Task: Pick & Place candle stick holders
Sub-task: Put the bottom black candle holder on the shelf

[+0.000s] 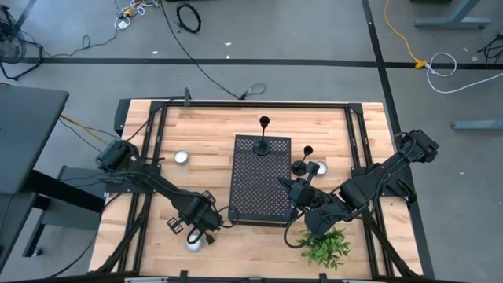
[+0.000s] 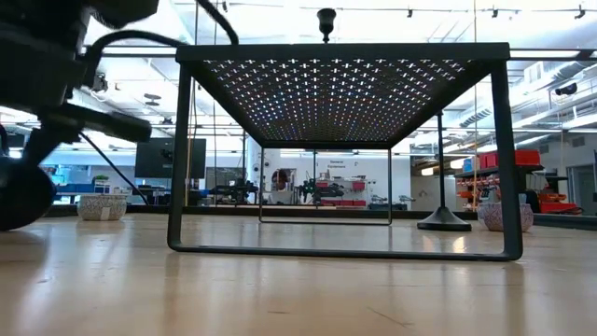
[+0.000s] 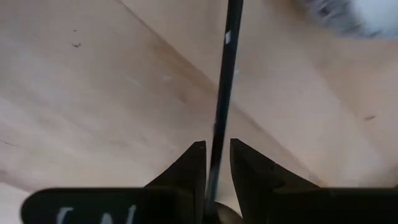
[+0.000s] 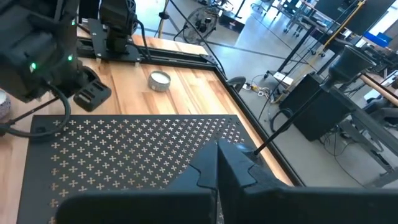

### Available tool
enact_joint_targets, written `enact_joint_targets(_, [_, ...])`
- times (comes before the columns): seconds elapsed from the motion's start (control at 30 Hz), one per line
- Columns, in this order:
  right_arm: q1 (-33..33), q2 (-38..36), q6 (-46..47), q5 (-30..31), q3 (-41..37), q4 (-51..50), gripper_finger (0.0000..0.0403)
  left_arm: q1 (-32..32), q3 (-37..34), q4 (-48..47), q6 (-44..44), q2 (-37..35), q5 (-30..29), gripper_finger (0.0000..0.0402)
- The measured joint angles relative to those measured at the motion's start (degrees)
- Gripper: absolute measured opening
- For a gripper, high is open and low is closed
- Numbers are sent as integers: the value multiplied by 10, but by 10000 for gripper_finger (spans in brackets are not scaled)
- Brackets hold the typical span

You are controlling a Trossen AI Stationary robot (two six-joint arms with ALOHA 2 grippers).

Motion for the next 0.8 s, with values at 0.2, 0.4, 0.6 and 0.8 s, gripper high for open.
enact_joint_targets(0.2, [0, 0, 13, -1, 0, -3, 0, 6, 0, 18, 20, 26, -29, 72])
enact_joint_targets(0.4, [0, 0, 14, 0, 0, -4, 0, 8, 0, 19, 19, 31, -30, 18])
enact_joint_targets(0.6, [0, 0, 13, 0, 0, -5, 0, 7, 0, 19, 11, 31, -24, 13])
enact_joint_targets(0.8, [0, 0, 12, 0, 0, -8, 0, 5, 3, 16, -13, 25, -13, 11])
